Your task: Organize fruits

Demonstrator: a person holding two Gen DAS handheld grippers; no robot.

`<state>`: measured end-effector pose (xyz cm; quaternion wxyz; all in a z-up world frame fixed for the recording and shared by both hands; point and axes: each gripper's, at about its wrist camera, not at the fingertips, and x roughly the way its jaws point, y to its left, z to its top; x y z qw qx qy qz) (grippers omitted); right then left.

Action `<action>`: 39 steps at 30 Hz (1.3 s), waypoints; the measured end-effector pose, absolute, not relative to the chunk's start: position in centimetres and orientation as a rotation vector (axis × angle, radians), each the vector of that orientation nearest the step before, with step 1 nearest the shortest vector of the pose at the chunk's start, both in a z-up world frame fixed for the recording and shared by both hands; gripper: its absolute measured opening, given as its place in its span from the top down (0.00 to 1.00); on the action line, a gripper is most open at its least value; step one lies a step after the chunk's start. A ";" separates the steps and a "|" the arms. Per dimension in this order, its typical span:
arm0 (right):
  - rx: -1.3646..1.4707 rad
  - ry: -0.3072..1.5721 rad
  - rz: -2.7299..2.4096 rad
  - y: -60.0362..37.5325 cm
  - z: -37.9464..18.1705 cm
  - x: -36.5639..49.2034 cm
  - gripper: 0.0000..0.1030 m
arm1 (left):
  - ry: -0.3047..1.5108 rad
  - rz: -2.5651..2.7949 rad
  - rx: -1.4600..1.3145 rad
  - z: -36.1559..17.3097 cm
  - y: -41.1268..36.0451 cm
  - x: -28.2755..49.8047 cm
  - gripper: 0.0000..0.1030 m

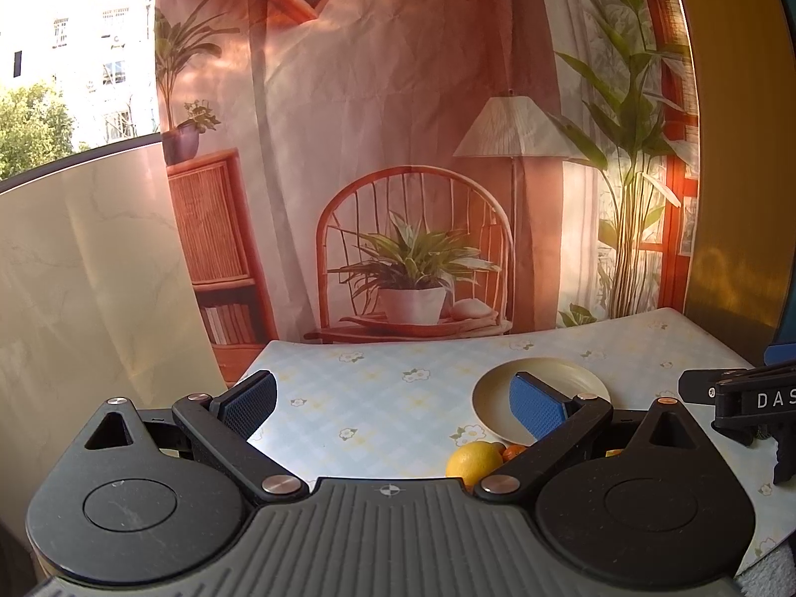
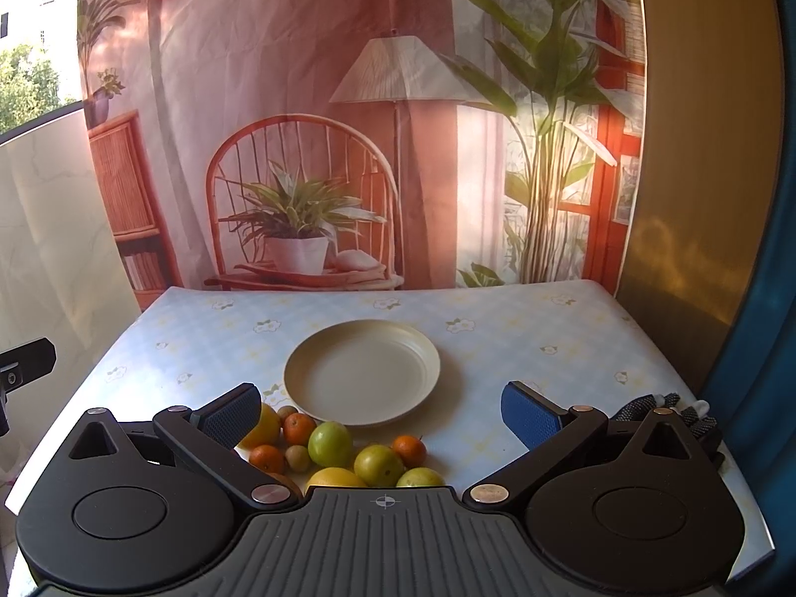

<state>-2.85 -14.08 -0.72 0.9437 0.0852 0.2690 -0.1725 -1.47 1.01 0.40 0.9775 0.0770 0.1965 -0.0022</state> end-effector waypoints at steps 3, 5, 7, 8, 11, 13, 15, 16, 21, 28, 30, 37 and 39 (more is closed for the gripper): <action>0.174 0.548 -0.352 -14.1 -0.7 -2.9 0.00 | 0.396 -0.004 0.156 0.4 1.0 -1.5 0.01; 0.174 0.548 -0.351 -14.1 -0.7 -2.9 0.00 | 0.395 -0.004 0.156 0.5 1.0 -1.5 0.01; 0.174 0.547 -0.351 -14.0 -0.8 -2.9 0.00 | 0.394 -0.004 0.155 0.5 1.0 -1.5 0.01; 0.174 0.548 -0.352 -14.0 -0.7 -2.9 0.00 | 0.394 -0.004 0.155 0.5 1.0 -1.5 0.01; 0.174 0.547 -0.352 -14.0 -0.8 -3.0 0.00 | 0.393 -0.004 0.153 0.5 1.1 -1.6 0.01; 0.174 0.547 -0.352 -14.0 -0.8 -2.9 0.00 | 0.392 -0.004 0.153 0.5 1.0 -1.7 0.01; 0.173 0.547 -0.352 -14.0 -0.8 -2.9 0.00 | 0.393 -0.004 0.153 0.5 1.0 -1.6 0.01; 0.173 0.547 -0.352 -14.0 -0.8 -2.9 0.00 | 0.392 -0.004 0.154 0.5 1.0 -1.6 0.01; 0.172 0.544 -0.353 -14.1 -0.6 -3.1 0.00 | 0.388 -0.003 0.154 0.6 1.0 -1.7 0.01; 0.172 0.543 -0.353 -14.0 -0.5 -3.1 0.00 | 0.385 -0.002 0.152 0.7 1.1 -1.8 0.01; 0.172 0.542 -0.353 -14.0 -0.5 -3.2 0.00 | 0.386 -0.002 0.152 0.7 1.1 -1.8 0.01; 0.172 0.542 -0.353 -14.0 -0.4 -3.2 0.00 | 0.386 -0.002 0.152 0.7 1.1 -1.8 0.01; 0.171 0.541 -0.354 -14.0 -0.4 -3.2 0.00 | 0.386 -0.002 0.153 0.7 1.1 -1.8 0.01</action>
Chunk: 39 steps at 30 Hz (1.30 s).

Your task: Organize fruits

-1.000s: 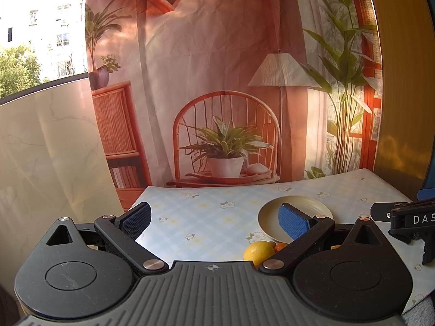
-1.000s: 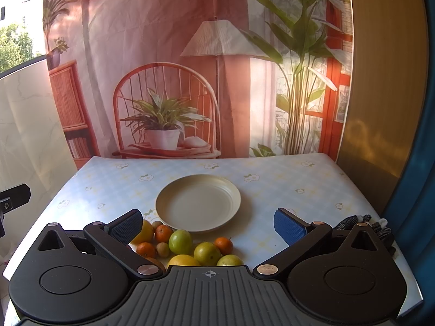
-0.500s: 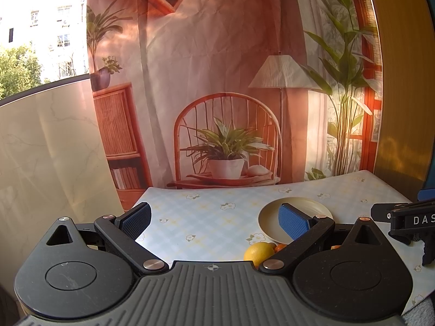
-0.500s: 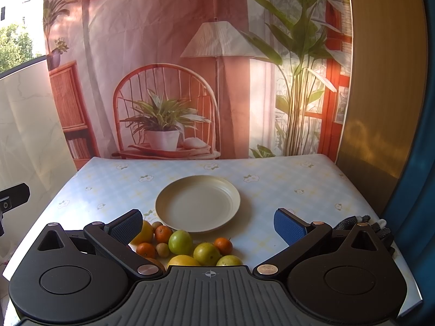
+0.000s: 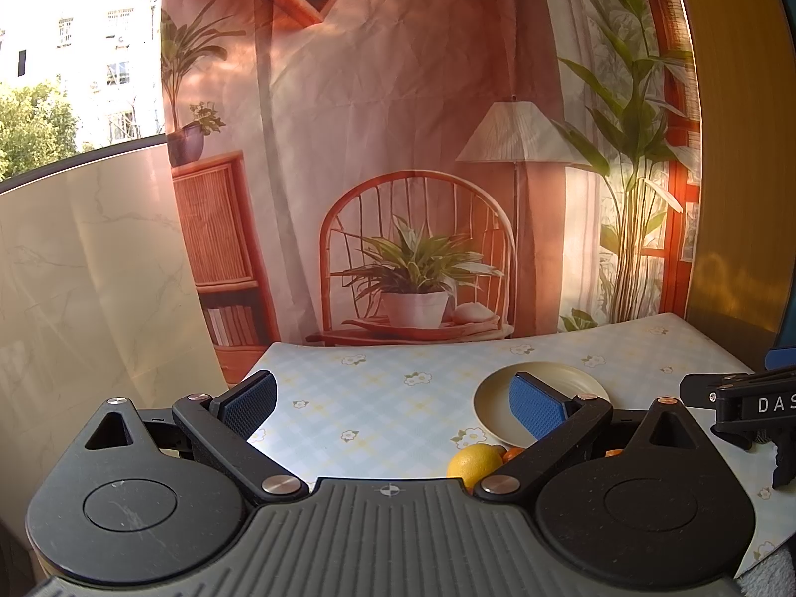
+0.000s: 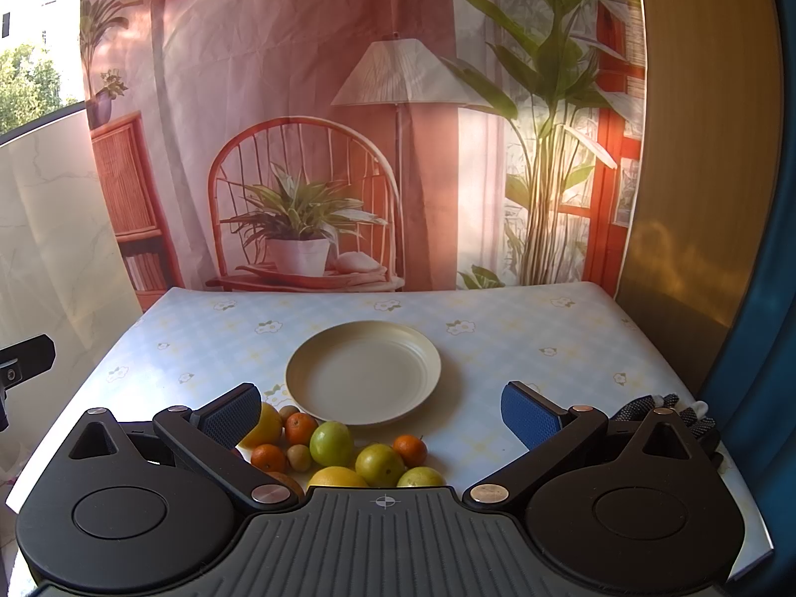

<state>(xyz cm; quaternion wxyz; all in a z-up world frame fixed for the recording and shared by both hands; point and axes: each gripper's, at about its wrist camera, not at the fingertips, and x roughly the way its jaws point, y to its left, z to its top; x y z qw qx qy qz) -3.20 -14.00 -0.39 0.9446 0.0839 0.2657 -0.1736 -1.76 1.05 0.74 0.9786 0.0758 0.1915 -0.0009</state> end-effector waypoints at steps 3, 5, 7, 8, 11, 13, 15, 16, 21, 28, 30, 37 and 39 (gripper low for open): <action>0.171 0.542 -0.353 -14.0 -0.5 -3.2 0.00 | 0.390 -0.004 0.150 0.7 1.2 -1.8 0.01; 0.171 0.540 -0.352 -14.0 -0.5 -3.2 0.00 | 0.397 0.001 0.149 0.7 1.3 -1.6 0.01; 0.175 0.534 -0.347 -14.0 -0.5 -3.2 0.00 | 0.403 0.003 0.149 0.6 1.5 -1.4 0.01; 0.178 0.526 -0.340 -14.1 -0.4 -3.3 0.00 | 0.406 0.003 0.144 0.6 1.5 -1.2 0.01; 0.192 0.504 -0.318 -14.5 -0.6 -3.1 0.00 | 0.410 0.010 0.134 0.5 1.9 -0.5 0.01; 0.205 0.504 -0.313 -15.1 -0.9 -2.7 0.00 | 0.412 0.015 0.122 0.5 2.2 0.2 0.01; 0.218 0.508 -0.308 -15.7 -1.3 -2.3 0.00 | 0.412 0.019 0.109 0.3 2.6 0.7 0.01; 0.229 0.507 -0.306 -16.1 -1.5 -2.1 0.00 | 0.414 0.022 0.107 0.2 2.8 1.0 0.01; 0.322 0.506 -0.325 -18.5 -3.6 -0.9 0.00 | 0.421 0.038 0.109 -0.6 3.3 2.6 0.01; 0.237 0.442 -0.394 -19.4 -6.1 -0.3 0.00 | 0.461 0.033 0.081 -2.3 3.7 5.0 0.02; 0.221 0.437 -0.394 -19.5 -6.6 -0.1 0.00 | 0.466 0.019 0.076 -2.9 3.8 5.7 0.02; 0.202 0.419 -0.399 -20.1 -7.9 0.9 0.00 | 0.448 -0.040 0.086 -4.0 3.8 7.1 0.06; 0.199 0.422 -0.411 -20.3 -8.2 1.2 0.00 | 0.424 -0.033 0.088 -4.2 3.7 7.4 0.06</action>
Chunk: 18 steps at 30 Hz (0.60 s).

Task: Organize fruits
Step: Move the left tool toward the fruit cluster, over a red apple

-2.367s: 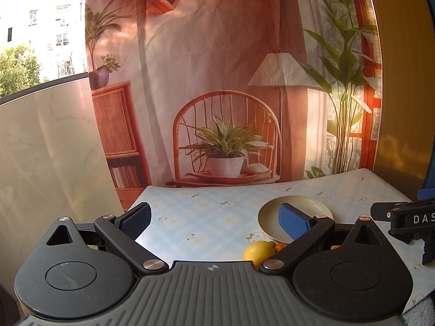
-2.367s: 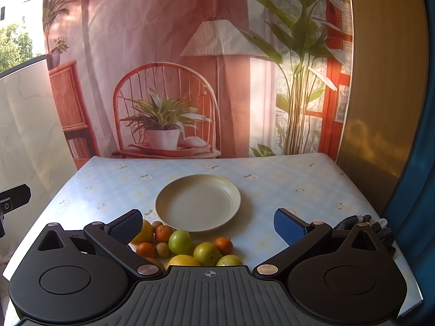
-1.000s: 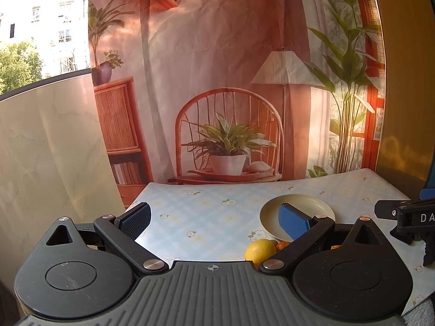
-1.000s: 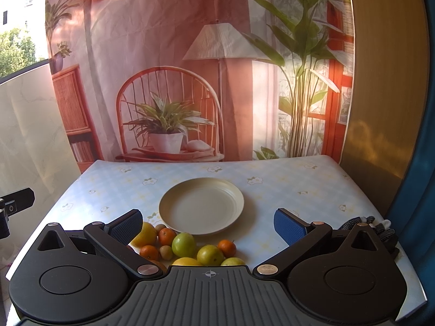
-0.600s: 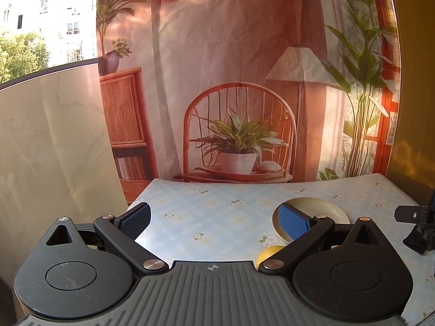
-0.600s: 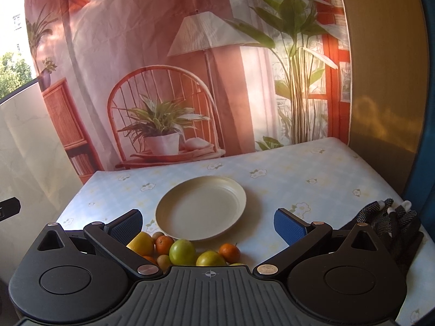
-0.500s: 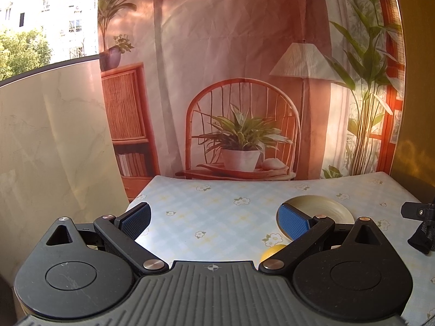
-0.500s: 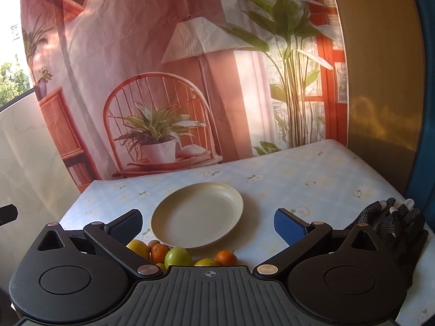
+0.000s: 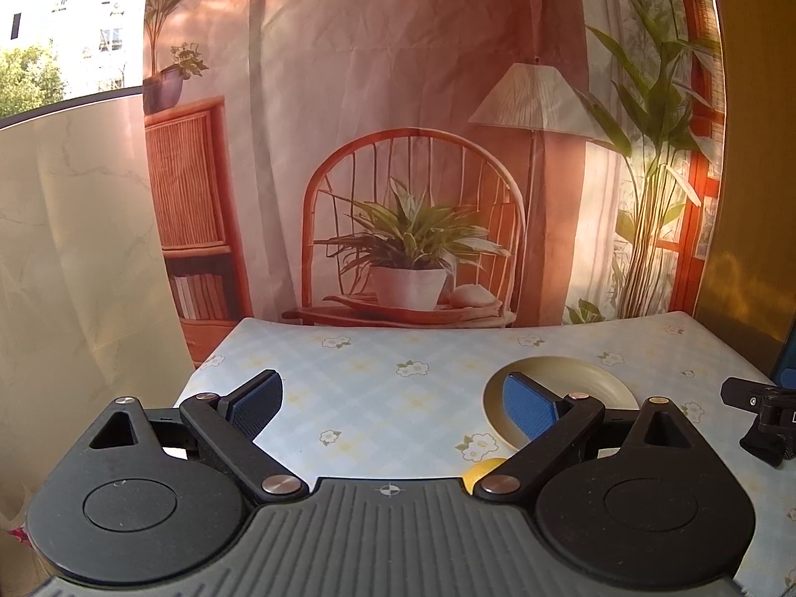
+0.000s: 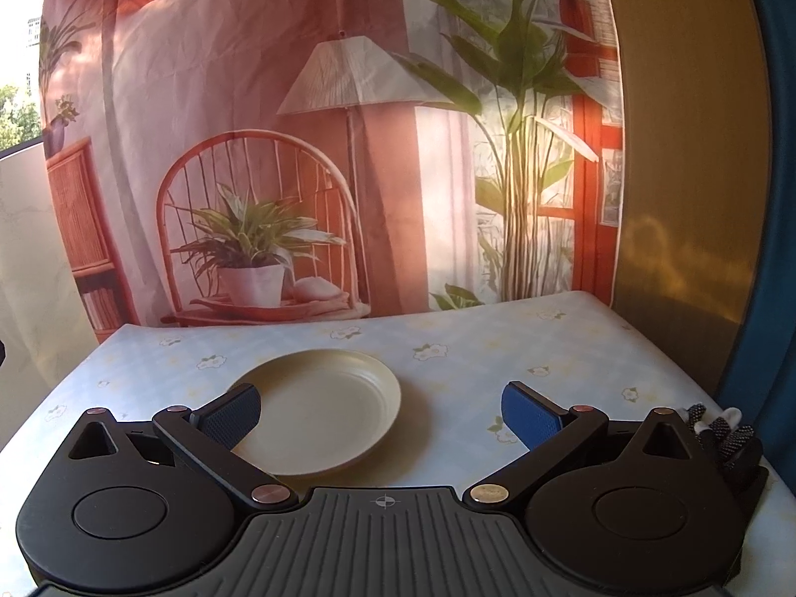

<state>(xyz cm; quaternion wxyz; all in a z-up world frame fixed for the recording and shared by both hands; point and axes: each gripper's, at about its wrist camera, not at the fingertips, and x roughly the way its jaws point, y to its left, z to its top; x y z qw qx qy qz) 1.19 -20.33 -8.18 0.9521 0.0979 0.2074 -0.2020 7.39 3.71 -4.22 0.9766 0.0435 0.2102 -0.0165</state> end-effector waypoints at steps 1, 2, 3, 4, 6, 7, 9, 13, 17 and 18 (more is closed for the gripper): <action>0.197 0.428 -0.414 -20.4 -8.3 1.4 0.00 | 0.410 -0.025 0.088 -4.3 3.6 7.5 0.06; 0.197 0.436 -0.416 -20.5 -8.5 1.6 0.00 | 0.402 -0.021 0.089 -4.3 3.6 7.6 0.06; 0.198 0.444 -0.415 -20.7 -8.7 1.8 0.00 | 0.398 -0.021 0.089 -4.4 3.5 7.8 0.06; 0.198 0.447 -0.413 -20.8 -8.8 1.9 0.00 | 0.397 -0.022 0.090 -4.5 3.5 7.9 0.06; 0.193 0.450 -0.414 -20.9 -9.1 2.1 0.00 | 0.404 -0.028 0.084 -4.7 3.5 8.3 0.06; 0.191 0.449 -0.412 -20.9 -9.3 2.1 0.00 | 0.410 -0.032 0.079 -4.9 3.5 8.5 0.06; 0.196 0.450 -0.395 -20.9 -9.7 2.1 0.00 | 0.422 -0.043 0.062 -5.3 3.6 8.8 0.06; 0.179 0.478 -0.365 -20.4 -10.4 2.3 0.00 | 0.446 -0.064 0.045 -6.3 3.7 9.1 0.06; 0.155 0.518 -0.351 -19.5 -11.3 2.6 0.00 | 0.495 -0.075 0.027 -7.4 3.7 9.4 0.06; 0.156 0.525 -0.338 -19.3 -11.5 2.6 0.00 | 0.504 -0.074 0.026 -7.7 3.7 9.4 0.06</action>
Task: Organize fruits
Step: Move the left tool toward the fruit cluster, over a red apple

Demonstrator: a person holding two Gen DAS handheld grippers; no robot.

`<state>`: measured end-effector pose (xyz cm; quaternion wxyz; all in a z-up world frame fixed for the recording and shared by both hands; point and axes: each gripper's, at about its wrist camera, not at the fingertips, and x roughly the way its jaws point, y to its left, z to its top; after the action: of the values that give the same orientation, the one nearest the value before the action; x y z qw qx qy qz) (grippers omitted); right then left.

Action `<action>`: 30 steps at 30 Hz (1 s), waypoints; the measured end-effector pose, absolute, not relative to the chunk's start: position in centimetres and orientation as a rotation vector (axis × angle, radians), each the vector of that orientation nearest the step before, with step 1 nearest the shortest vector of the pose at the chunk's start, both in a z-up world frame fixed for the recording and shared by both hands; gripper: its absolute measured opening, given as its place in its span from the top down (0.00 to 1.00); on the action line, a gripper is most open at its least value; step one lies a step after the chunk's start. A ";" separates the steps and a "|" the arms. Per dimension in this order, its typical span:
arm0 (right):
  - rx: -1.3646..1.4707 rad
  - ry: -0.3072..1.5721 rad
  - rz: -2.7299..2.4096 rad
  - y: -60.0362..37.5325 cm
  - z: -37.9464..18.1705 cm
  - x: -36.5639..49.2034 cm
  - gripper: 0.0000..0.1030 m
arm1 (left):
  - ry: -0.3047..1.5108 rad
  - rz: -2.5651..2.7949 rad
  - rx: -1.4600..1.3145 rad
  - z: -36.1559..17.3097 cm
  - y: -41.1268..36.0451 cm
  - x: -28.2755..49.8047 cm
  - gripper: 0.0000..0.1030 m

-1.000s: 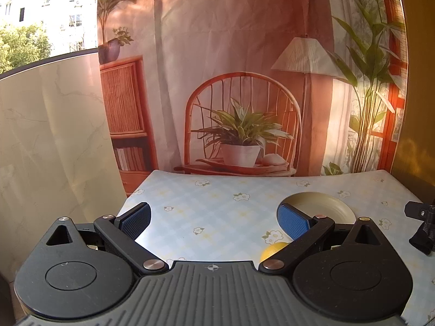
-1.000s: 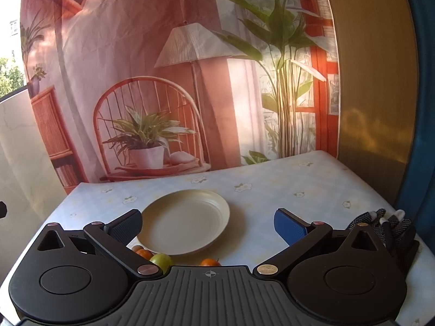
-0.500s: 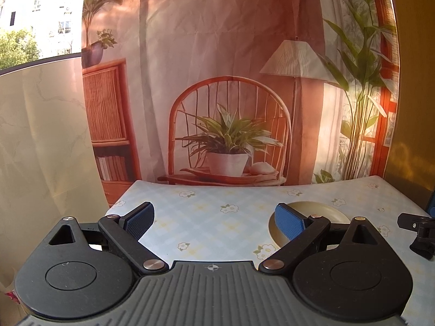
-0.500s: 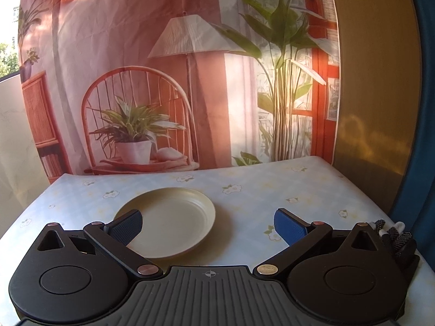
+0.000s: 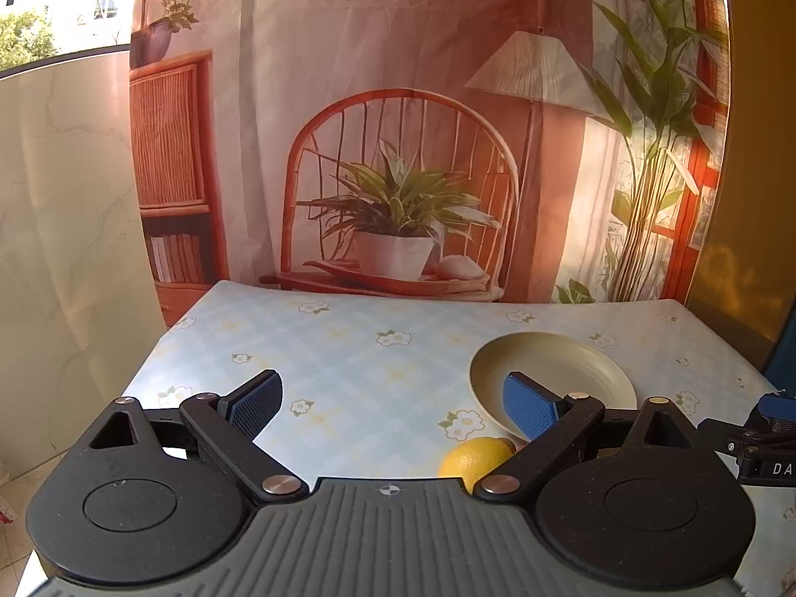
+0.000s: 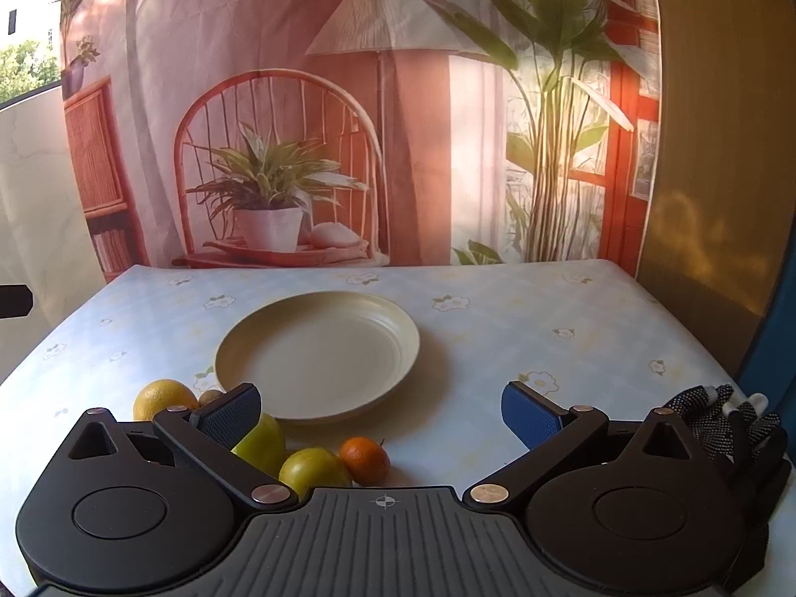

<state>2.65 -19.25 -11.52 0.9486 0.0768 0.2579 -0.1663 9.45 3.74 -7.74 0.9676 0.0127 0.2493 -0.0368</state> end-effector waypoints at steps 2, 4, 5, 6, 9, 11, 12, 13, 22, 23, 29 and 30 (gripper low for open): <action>0.153 0.531 -0.328 -18.9 -11.9 2.6 0.00 | 0.521 -0.080 0.024 -8.3 3.8 9.5 0.06; 0.155 0.547 -0.343 -18.7 -12.2 2.7 0.00 | 0.541 -0.067 0.030 -8.8 3.9 9.5 0.06; 0.172 0.565 -0.348 -19.0 -12.4 2.8 0.00 | 0.549 -0.060 0.032 -9.0 3.9 9.5 0.06; 0.198 0.577 -0.340 -19.2 -12.7 2.8 0.00 | 0.557 -0.059 0.032 -9.2 4.1 9.6 0.06; 0.246 0.595 -0.323 -19.5 -13.3 2.6 0.00 | 0.575 -0.056 0.028 -9.7 4.5 9.6 0.06; 0.242 0.602 -0.319 -19.2 -13.6 2.4 0.00 | 0.576 -0.052 0.031 -9.8 4.7 9.5 0.06; 0.238 0.606 -0.314 -19.0 -13.7 2.4 0.00 | 0.573 -0.047 0.034 -9.8 4.8 9.5 0.06; 0.234 0.615 -0.304 -18.7 -13.9 2.5 0.00 | 0.570 -0.043 0.040 -9.8 4.8 9.4 0.06; 0.216 0.676 -0.193 -15.6 -15.0 2.6 0.05 | 0.580 -0.075 0.030 -10.1 5.0 8.4 0.06; 0.214 0.685 -0.181 -15.3 -15.2 2.6 0.06 | 0.586 -0.078 0.032 -10.3 4.9 8.3 0.06; 0.214 0.725 -0.122 -13.6 -15.8 2.3 0.06 | 0.608 -0.116 0.099 -11.3 3.6 7.5 0.06; 0.217 0.736 -0.110 -13.5 -15.9 2.3 0.06 | 0.612 -0.128 0.107 -11.5 3.4 7.4 0.06</action>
<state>2.28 -13.52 -15.92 0.9259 0.1059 0.3586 -0.0536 7.35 3.41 -11.45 0.9502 0.0527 0.3007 -0.0628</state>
